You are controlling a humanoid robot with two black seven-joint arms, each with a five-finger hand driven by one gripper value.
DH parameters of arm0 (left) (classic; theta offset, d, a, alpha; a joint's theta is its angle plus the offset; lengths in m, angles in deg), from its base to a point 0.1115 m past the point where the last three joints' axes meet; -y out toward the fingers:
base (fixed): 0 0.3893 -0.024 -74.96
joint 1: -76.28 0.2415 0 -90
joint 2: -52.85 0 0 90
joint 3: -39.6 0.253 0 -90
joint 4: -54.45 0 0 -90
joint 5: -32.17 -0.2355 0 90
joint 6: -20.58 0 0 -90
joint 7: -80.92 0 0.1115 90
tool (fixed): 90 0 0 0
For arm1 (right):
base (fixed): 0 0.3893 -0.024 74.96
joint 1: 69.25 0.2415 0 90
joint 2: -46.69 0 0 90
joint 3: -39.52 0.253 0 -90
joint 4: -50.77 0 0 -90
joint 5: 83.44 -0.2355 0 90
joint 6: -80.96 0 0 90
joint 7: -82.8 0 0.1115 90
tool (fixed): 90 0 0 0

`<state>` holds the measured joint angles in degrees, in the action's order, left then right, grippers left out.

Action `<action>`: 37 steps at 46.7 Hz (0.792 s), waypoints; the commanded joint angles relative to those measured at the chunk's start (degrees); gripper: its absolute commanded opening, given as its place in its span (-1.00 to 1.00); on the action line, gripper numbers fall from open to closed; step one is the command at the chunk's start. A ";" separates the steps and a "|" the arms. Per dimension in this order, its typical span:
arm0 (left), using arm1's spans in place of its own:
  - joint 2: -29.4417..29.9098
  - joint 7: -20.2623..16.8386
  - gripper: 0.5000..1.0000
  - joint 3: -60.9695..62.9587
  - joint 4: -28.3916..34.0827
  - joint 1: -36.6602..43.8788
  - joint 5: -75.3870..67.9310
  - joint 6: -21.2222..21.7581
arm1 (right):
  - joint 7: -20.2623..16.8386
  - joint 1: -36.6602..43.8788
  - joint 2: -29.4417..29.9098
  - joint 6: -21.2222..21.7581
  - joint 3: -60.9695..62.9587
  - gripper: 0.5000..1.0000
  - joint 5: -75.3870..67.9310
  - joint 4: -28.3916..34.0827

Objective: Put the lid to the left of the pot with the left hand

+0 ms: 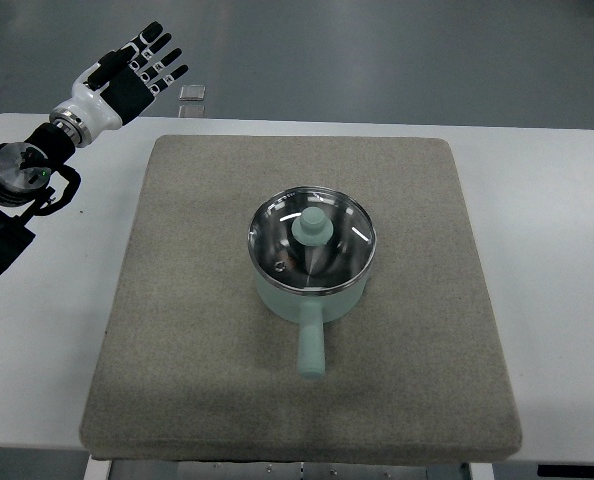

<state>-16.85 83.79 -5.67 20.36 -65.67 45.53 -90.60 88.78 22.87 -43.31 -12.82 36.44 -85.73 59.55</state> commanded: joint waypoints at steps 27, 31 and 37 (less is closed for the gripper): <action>0.88 -0.59 0.99 0.26 -0.18 -0.43 -0.97 3.34 | 0.00 -0.01 0.00 0.00 0.00 0.69 0.00 0.00; 2.19 -0.94 0.99 0.79 -0.01 -0.52 -1.75 2.37 | 0.00 -0.01 0.00 0.00 0.00 0.69 0.00 0.00; 4.74 -2.78 0.99 0.88 -0.27 -1.57 -12.45 0.80 | 0.00 -0.01 0.00 0.00 0.00 0.69 0.00 0.00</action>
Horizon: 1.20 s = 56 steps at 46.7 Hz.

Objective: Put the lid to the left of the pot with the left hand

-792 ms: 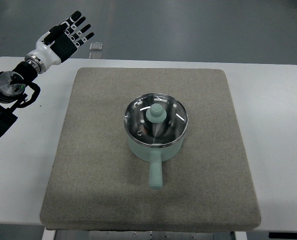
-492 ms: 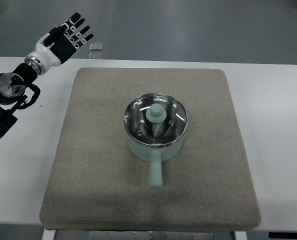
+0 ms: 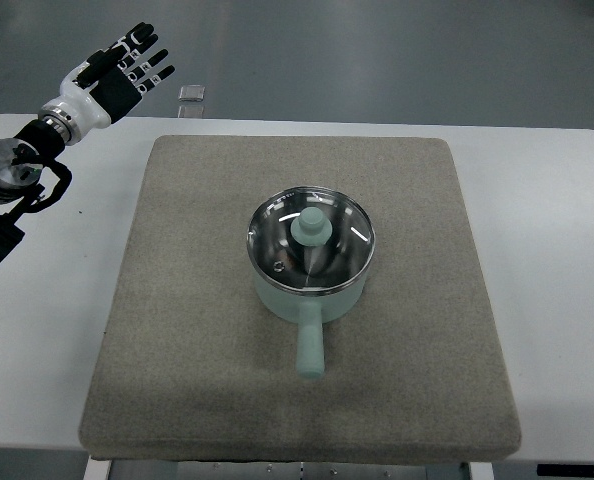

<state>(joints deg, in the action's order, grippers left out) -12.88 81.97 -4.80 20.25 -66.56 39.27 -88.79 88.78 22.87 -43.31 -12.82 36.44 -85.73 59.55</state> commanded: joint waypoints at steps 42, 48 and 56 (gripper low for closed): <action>13.26 -7.82 0.95 8.54 -29.42 -5.25 -61.58 -1.63 | 0.00 -0.01 0.00 0.00 0.00 0.69 0.00 0.00; 15.19 -7.82 0.95 11.00 -36.27 -6.66 -69.58 -1.63 | 0.00 -0.01 0.00 0.00 0.00 0.69 0.00 0.00; 16.42 -7.91 0.95 13.02 -43.22 -8.33 -79.60 -2.42 | 0.00 -0.01 0.00 0.00 0.00 0.69 0.00 0.00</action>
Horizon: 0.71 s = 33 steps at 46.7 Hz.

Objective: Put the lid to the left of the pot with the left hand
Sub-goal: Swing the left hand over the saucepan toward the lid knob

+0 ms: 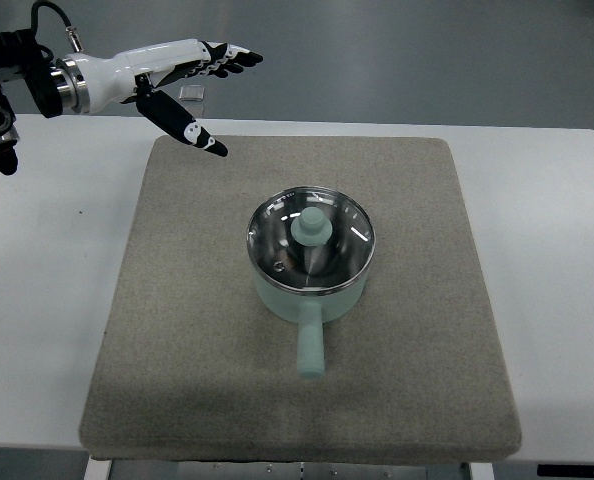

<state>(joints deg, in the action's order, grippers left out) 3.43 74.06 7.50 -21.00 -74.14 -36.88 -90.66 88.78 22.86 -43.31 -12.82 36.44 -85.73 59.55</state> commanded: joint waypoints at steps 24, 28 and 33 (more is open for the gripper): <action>-5.42 0.09 0.95 9.59 -5.24 -18.50 -10.85 -13.76 | 0.00 0.00 0.00 0.00 0.00 0.69 0.00 0.00; -6.92 0.09 0.95 12.05 -5.15 -20.61 -10.93 -13.76 | 0.00 0.00 0.00 0.00 0.00 0.69 0.00 0.00; -9.38 0.09 0.94 13.99 -4.97 -21.75 -11.90 -13.76 | 0.00 0.00 0.00 0.00 0.00 0.69 0.00 0.00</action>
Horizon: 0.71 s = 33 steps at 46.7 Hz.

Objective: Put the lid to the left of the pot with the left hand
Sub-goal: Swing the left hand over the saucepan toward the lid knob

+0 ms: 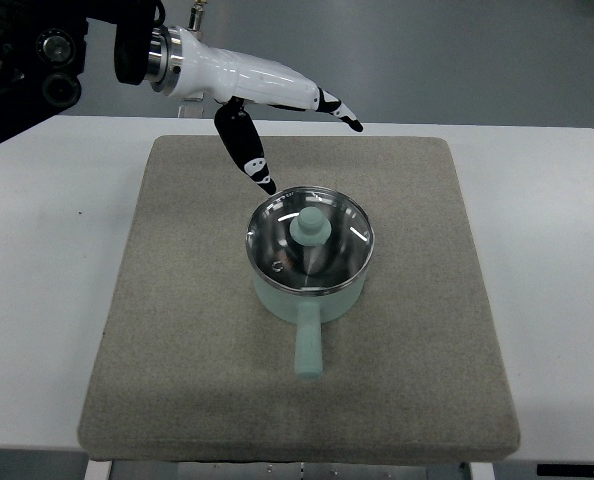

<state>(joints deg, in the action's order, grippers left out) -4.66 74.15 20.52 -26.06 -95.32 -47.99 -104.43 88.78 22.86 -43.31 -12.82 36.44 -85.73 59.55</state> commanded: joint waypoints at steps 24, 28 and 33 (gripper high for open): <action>-5.95 0.00 0.77 2.56 1.24 -0.76 -8.79 0.01 | 0.00 0.00 0.00 0.00 0.00 0.69 0.00 0.00; -6.13 0.00 0.76 2.56 1.06 -0.67 -11.51 0.01 | 0.00 0.00 0.00 0.00 0.00 0.69 0.00 0.00; -6.30 -0.09 0.74 2.47 0.71 -0.84 -12.48 0.01 | 0.00 0.00 0.00 0.00 0.00 0.69 0.00 0.00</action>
<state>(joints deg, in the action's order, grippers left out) -10.87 74.13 23.07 -25.10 -96.04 -60.15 -104.43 88.78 22.86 -43.31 -12.82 36.44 -85.73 59.55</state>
